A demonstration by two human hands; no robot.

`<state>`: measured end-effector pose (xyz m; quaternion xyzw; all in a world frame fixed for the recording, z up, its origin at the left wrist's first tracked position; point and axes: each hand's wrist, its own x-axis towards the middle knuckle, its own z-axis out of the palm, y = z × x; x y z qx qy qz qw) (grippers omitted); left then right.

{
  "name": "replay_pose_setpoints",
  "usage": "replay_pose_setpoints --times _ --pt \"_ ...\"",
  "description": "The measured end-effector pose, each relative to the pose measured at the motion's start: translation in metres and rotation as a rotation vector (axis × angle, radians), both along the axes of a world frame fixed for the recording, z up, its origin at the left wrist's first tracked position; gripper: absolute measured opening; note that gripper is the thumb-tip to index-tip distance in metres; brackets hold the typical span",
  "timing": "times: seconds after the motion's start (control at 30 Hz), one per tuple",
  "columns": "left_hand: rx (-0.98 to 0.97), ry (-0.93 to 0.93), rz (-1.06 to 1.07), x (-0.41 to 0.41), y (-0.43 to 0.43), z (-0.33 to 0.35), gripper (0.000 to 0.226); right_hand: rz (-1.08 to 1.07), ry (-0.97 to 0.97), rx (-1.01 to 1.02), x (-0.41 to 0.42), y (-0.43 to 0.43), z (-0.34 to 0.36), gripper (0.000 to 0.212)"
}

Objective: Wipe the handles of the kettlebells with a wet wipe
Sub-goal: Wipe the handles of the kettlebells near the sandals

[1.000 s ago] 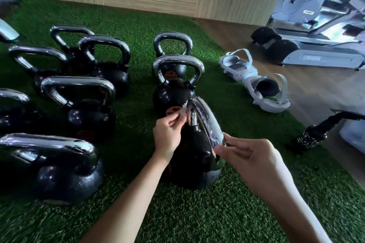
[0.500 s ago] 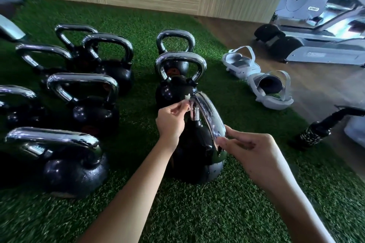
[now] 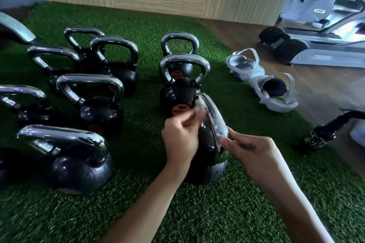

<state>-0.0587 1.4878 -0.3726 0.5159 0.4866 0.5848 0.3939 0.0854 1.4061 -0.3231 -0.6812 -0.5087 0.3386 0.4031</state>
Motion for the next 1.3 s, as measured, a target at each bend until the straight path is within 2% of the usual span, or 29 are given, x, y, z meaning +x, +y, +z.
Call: replay_pose_setpoints --times 0.13,0.3,0.4,0.5,0.6,0.8,0.9,0.97,1.0,1.07,1.13,1.23,1.3 --pt "-0.083 -0.197 -0.063 0.009 -0.027 -0.006 0.027 0.113 0.096 -0.042 0.01 0.002 0.003 0.038" --pt "0.013 -0.187 -0.106 0.005 -0.048 -0.019 0.026 0.185 0.151 -0.065 0.021 0.004 -0.002 0.048" --pt "0.058 -0.099 -0.134 0.003 -0.067 -0.046 0.028 0.206 0.169 -0.046 0.023 0.005 -0.006 0.045" --pt "0.219 0.006 -0.064 -0.001 -0.067 -0.054 0.034 0.231 0.221 -0.034 0.024 0.006 -0.008 0.043" --pt "0.317 0.13 -0.029 -0.003 -0.062 -0.063 0.028 0.236 0.241 -0.024 0.024 0.006 -0.011 0.043" --pt "0.345 0.449 0.003 -0.012 -0.056 -0.083 0.029 0.17 0.212 -0.004 0.021 0.002 -0.016 0.046" --pt "0.251 0.414 -0.017 -0.021 -0.056 -0.07 0.027 0.048 0.035 0.106 0.016 -0.005 -0.015 0.043" --pt "0.264 0.313 0.011 -0.027 -0.054 -0.056 0.027 -0.049 -0.155 0.227 0.013 -0.009 -0.009 0.043" --pt "0.291 0.241 0.004 -0.029 -0.053 -0.046 0.028 -0.057 -0.184 0.276 0.011 -0.01 -0.002 0.04" --pt "0.343 0.185 -0.027 -0.03 -0.051 -0.022 0.027 -0.007 -0.14 0.283 0.005 -0.009 0.014 0.033" --pt "0.399 0.26 -0.016 -0.028 -0.048 0.002 0.025 0.06 -0.074 0.229 0.0 -0.007 0.027 0.032" --pt "0.492 0.364 -0.009 -0.021 -0.043 0.023 0.026 0.147 -0.017 0.204 0.001 -0.003 0.034 0.018" --pt "0.465 0.363 -0.039 -0.018 -0.04 0.029 0.037 0.105 0.066 0.228 0.005 0.001 0.032 0.015"
